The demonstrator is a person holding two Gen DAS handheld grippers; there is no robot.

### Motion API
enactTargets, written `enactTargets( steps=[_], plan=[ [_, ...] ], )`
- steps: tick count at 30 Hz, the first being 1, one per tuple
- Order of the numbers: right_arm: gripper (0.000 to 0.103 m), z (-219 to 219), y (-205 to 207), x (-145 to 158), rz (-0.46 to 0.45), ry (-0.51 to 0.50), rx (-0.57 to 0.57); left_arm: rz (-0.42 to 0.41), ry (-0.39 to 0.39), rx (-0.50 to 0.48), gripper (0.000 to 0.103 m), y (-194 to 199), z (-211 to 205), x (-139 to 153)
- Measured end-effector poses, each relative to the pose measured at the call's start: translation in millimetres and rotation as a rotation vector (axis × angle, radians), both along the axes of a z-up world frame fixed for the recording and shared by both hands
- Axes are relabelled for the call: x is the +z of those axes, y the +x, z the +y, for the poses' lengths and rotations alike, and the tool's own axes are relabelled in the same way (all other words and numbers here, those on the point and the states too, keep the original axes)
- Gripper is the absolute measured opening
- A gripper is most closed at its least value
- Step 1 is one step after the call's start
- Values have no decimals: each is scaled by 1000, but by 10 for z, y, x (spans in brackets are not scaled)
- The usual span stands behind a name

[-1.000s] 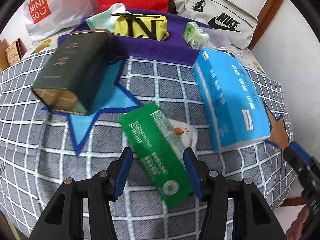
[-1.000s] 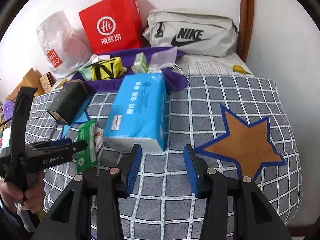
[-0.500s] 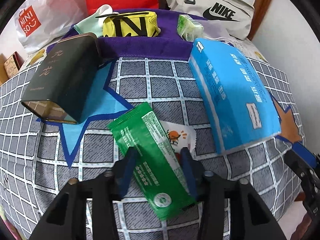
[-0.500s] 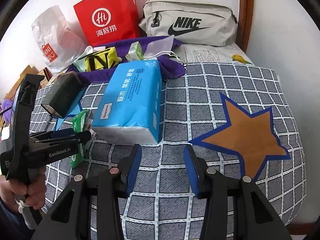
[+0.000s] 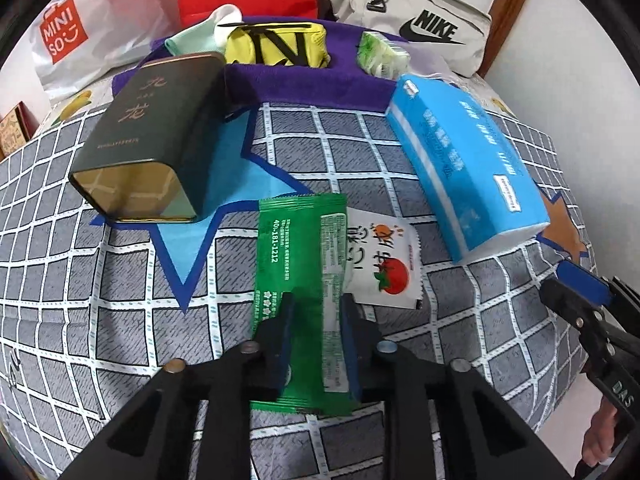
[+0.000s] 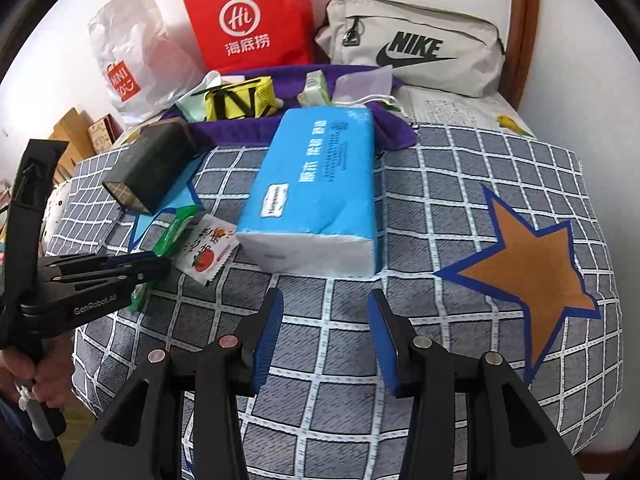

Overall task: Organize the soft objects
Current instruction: 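Grasp the green snack packet with the left tool, then grasp the white tomato-print sachet with the right tool while the left tool holds the packet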

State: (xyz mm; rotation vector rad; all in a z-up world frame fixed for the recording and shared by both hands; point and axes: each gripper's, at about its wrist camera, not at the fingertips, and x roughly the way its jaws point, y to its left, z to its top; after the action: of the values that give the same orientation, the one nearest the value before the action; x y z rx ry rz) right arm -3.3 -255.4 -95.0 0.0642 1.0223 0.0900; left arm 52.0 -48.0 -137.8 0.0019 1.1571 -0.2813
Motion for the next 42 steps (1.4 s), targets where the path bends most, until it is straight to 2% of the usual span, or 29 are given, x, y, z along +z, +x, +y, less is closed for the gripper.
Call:
enactTargets(
  steps=[2, 4, 6, 7, 8, 9, 14, 17, 18, 20, 25, 31, 36, 42],
  plan=[
    [43, 36, -9, 2, 2, -12, 13, -15, 6, -2, 33, 9, 10, -7],
    [43, 53, -16, 3, 1, -23, 17, -26, 6, -9, 34, 23, 34, -9],
    [43, 45, -17, -1, 4, -24, 13, -38, 22, -17, 41, 26, 61, -11],
    [43, 35, -12, -8, 6, -20, 11, -48, 50, -18, 55, 33, 62, -19],
    [43, 27, -5, -18, 9, -18, 8, -54, 79, -14, 62, 40, 67, -31],
    [44, 21, 5, -34, 14, -16, 3, -57, 94, -11, 62, 54, 84, -49],
    [44, 41, 28, -86, 31, -18, 11, -58, 19, 0, 71, 74, 188, -84],
    [43, 89, 48, -115, 43, -24, 19, -75, 64, -20, 70, 83, 123, -111],
    [43, 105, 50, -119, 46, -25, 21, -87, 79, -32, 66, 79, 91, -115],
    [43, 132, 46, -116, 45, -31, 29, -112, 99, -45, 43, 59, 76, -101],
    [43, 205, 49, -112, 46, -34, 40, -84, 23, -27, 30, 112, 245, -55],
    [43, 465, 99, -107, 42, -31, 101, -88, -9, -12, 29, 34, 459, 24],
    [43, 775, 218, -167, 49, 12, 152, -83, -6, 5, 29, -4, 571, 40],
    [44, 1023, 385, -299, 76, 32, 144, -84, 5, 24, 29, -71, 786, 21]
  ],
)
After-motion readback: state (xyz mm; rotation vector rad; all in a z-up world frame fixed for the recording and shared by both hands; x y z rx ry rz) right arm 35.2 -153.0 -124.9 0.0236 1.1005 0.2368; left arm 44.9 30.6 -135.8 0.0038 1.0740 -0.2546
